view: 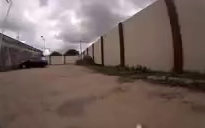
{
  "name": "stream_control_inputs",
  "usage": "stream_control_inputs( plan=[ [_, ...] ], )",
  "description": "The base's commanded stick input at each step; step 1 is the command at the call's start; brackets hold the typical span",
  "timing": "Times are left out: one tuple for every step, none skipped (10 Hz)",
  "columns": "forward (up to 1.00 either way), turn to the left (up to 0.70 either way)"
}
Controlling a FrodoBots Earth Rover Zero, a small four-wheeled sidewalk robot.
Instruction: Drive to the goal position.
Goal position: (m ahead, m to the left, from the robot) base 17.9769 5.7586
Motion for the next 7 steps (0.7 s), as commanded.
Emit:
stream_control_inputs(
  plan=[
    [0.50,-0.01],
    [0.50,0.04],
    [0.50,0.31],
    [0.50,0.39],
    [0.50,0.13],
    [0.50,-0.01],
    [0.50,-0.01]
  ],
)
